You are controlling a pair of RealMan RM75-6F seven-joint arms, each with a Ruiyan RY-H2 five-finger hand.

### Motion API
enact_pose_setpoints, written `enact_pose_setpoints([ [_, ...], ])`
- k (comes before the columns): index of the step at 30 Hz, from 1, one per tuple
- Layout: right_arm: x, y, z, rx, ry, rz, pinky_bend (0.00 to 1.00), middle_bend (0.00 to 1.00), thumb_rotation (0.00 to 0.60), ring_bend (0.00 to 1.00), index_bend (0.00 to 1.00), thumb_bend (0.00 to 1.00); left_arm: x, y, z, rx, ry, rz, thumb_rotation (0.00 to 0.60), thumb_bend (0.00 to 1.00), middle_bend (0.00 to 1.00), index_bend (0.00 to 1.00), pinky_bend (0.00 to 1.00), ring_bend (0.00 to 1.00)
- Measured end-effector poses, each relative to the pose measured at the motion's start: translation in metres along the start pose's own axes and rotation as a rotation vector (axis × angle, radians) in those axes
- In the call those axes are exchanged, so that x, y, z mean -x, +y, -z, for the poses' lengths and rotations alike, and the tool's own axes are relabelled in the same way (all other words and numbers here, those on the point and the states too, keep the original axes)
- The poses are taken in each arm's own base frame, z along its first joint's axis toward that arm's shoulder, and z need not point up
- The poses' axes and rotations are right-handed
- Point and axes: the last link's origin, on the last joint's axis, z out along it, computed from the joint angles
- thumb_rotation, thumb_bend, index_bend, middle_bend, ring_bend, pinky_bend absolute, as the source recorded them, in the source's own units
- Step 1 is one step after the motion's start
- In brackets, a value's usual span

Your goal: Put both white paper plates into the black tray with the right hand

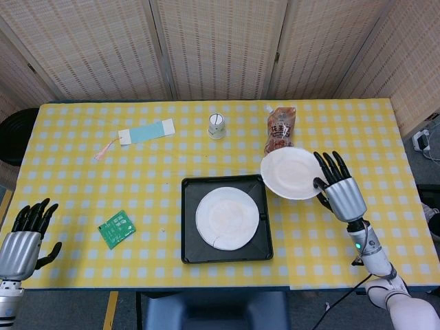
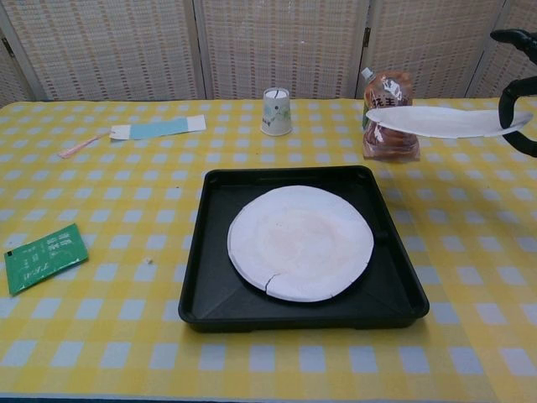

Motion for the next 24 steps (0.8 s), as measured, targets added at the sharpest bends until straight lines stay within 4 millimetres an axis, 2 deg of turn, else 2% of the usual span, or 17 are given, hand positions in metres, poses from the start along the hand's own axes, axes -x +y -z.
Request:
enact_pose_setpoints([
  [6, -0.002, -0.035, -0.007, -0.113, 0.031, -0.038, 0.0, 0.02, 0.6, 0.0, 0.65, 0.47, -0.005, -0.004, 0.0, -0.005, 0.001, 0.033, 0.6, 0.42, 0.0, 0.0, 0.0, 0.0],
  [15, 0.013, -0.093, -0.03, -0.262, -0.002, -0.08, 0.0, 0.02, 0.6, 0.0, 0.65, 0.47, -0.014, -0.013, 0.003, -0.031, 0.018, 0.054, 0.6, 0.42, 0.0, 0.0, 0.0, 0.0],
  [24, 0.031, -0.128, -0.034, -0.32, -0.046, -0.125, 0.0, 0.02, 0.6, 0.0, 0.65, 0.47, -0.021, -0.017, 0.007, -0.032, 0.035, 0.077, 0.6, 0.42, 0.0, 0.0, 0.0, 0.0],
])
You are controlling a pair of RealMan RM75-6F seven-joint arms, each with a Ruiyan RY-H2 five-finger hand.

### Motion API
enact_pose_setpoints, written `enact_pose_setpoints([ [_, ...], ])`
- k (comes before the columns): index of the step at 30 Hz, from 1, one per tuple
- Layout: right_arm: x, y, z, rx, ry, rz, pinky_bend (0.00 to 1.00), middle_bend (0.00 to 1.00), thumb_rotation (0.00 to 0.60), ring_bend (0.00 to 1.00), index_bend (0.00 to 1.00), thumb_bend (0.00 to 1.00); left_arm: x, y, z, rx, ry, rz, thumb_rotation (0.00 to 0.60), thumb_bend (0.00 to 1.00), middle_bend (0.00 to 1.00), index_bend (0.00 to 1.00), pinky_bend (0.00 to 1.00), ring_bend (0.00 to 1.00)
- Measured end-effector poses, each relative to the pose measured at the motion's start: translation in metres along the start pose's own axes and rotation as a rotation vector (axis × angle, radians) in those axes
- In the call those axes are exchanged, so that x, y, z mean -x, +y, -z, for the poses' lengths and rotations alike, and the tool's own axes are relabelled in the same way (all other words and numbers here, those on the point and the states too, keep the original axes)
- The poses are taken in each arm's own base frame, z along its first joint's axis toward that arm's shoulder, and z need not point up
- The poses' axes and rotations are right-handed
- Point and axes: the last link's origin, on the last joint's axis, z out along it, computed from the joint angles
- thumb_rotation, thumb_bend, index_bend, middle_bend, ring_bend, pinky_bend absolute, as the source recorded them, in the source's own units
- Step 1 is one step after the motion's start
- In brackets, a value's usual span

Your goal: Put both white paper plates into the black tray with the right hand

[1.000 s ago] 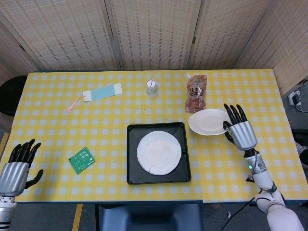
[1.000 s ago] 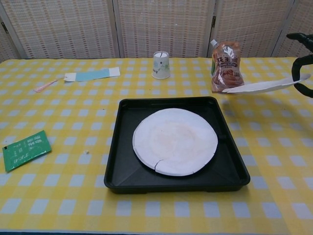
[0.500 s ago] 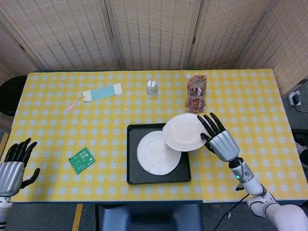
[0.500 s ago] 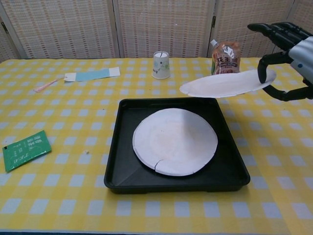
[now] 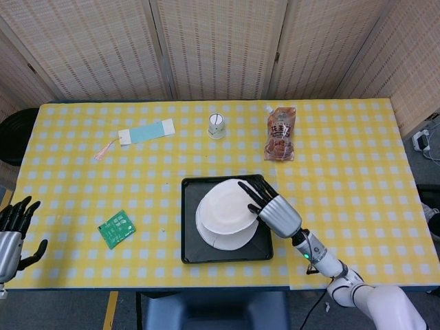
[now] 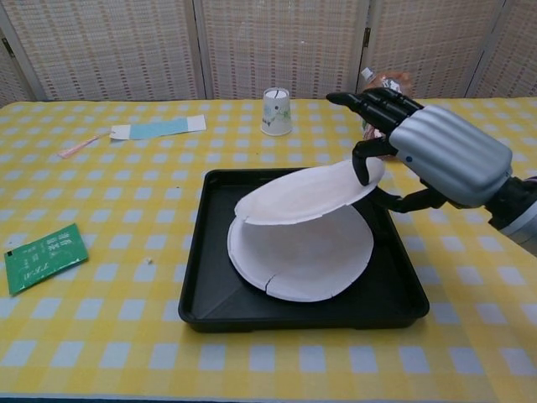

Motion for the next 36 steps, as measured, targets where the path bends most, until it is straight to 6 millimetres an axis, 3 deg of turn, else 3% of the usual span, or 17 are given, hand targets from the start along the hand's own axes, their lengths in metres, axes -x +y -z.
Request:
enact_pose_setpoints([
  [16, 0.024, -0.019, -0.001, -0.042, -0.062, -0.025, 0.0, 0.02, 0.6, 0.0, 0.62, 0.47, -0.005, -0.004, 0.003, -0.01, 0.015, 0.01, 0.6, 0.42, 0.0, 0.0, 0.0, 0.0],
  [24, 0.029, -0.018, 0.001, -0.051, -0.119, -0.043, 0.0, 0.0, 0.6, 0.0, 0.27, 0.47, -0.006, -0.004, 0.003, -0.009, 0.015, 0.012, 0.6, 0.42, 0.0, 0.0, 0.0, 0.0],
  [30, 0.028, -0.018, 0.003, -0.055, -0.171, -0.055, 0.0, 0.0, 0.6, 0.0, 0.1, 0.47, -0.008, -0.005, 0.004, -0.008, 0.025, 0.031, 0.6, 0.42, 0.0, 0.0, 0.0, 0.0],
  [36, 0.019, -0.019, 0.01, -0.052, -0.235, -0.078, 0.0, 0.0, 0.6, 0.0, 0.04, 0.42, -0.007, -0.005, 0.003, -0.008, 0.018, 0.028, 0.6, 0.42, 0.0, 0.0, 0.0, 0.0],
])
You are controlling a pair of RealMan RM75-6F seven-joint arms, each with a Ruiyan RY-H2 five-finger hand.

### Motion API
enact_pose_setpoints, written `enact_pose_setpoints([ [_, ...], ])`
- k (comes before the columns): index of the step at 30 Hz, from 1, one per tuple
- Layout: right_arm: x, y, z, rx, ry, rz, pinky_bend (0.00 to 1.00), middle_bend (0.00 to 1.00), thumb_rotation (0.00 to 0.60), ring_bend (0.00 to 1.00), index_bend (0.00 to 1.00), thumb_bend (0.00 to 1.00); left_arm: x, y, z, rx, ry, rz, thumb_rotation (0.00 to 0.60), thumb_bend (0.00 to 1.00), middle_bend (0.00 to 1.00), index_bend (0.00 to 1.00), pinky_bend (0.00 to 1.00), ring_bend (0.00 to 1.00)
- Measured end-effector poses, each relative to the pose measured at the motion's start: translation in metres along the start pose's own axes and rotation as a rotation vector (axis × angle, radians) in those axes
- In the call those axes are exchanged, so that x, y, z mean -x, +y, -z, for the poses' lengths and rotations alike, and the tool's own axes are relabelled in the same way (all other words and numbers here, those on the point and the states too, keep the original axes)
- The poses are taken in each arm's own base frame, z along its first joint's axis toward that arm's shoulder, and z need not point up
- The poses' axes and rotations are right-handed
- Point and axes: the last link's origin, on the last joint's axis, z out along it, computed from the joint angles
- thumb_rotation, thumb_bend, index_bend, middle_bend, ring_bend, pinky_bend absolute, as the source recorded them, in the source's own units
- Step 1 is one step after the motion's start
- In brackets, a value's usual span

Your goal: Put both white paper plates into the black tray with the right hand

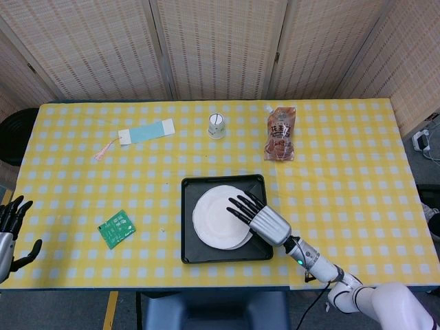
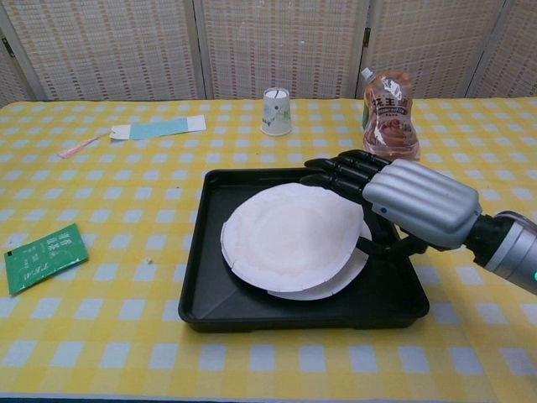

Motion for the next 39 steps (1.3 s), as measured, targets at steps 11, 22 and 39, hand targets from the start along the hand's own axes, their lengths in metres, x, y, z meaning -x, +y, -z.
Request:
enact_pose_setpoints([
  [11, -0.045, -0.002, 0.009, 0.03, -0.144, 0.022, 0.0, 0.0, 0.6, 0.0, 0.0, 0.3, 0.002, 0.002, 0.0, 0.01, -0.018, 0.006, 0.6, 0.42, 0.0, 0.0, 0.0, 0.0],
  [22, -0.093, 0.016, 0.061, 0.215, -0.016, 0.003, 0.0, 0.0, 0.6, 0.0, 0.0, 0.29, 0.005, 0.004, -0.001, 0.016, -0.027, -0.016, 0.6, 0.42, 0.0, 0.0, 0.0, 0.0],
  [39, -0.137, 0.047, 0.262, 0.834, 0.03, -0.075, 0.0, 0.0, 0.6, 0.0, 0.0, 0.28, 0.024, 0.026, 0.003, 0.066, -0.049, -0.107, 0.6, 0.42, 0.0, 0.0, 0.0, 0.0],
])
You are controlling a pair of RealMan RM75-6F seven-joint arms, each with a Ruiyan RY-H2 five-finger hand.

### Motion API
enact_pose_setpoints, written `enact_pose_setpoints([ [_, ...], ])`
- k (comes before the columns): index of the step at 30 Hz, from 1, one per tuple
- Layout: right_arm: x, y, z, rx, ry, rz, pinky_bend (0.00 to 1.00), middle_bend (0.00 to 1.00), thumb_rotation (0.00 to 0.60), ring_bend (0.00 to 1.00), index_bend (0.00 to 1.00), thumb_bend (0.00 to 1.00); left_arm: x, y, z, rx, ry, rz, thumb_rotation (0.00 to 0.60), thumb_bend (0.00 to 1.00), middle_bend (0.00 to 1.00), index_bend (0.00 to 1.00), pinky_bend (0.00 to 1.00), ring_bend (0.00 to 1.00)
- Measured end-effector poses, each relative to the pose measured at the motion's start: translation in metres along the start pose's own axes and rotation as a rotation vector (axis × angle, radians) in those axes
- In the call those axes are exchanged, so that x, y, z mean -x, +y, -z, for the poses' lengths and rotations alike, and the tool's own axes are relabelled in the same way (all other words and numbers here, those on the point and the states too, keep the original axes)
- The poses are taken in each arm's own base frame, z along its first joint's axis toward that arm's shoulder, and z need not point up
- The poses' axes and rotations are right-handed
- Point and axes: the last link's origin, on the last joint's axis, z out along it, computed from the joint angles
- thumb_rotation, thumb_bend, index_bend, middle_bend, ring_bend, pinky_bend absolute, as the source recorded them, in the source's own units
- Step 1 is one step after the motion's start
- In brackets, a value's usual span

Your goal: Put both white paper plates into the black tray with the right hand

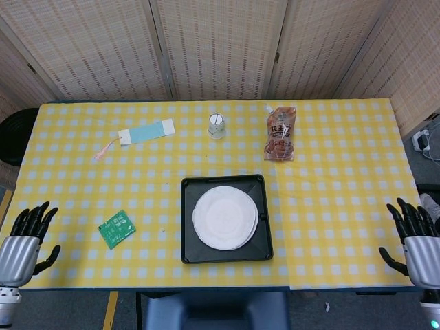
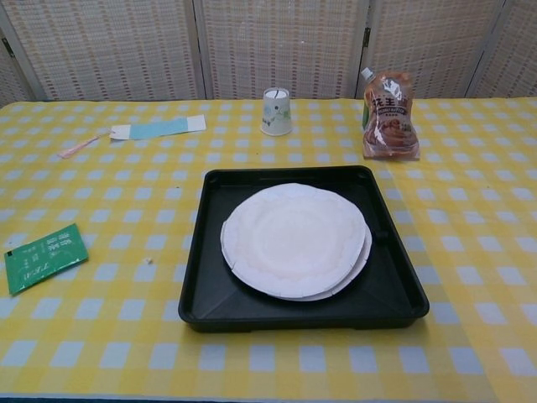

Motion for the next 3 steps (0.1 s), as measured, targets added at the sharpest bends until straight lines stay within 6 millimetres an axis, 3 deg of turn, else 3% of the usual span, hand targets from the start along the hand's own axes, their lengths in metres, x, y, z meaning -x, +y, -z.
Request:
enact_pose_setpoints([
  [3, -0.0018, 0.003, 0.0046, 0.01, -0.007, 0.008, 0.0, 0.0, 0.6, 0.0, 0.0, 0.29, 0.0026, 0.0054, -0.0006, 0.013, 0.003, -0.009, 0.6, 0.42, 0.0, 0.0, 0.0, 0.0],
])
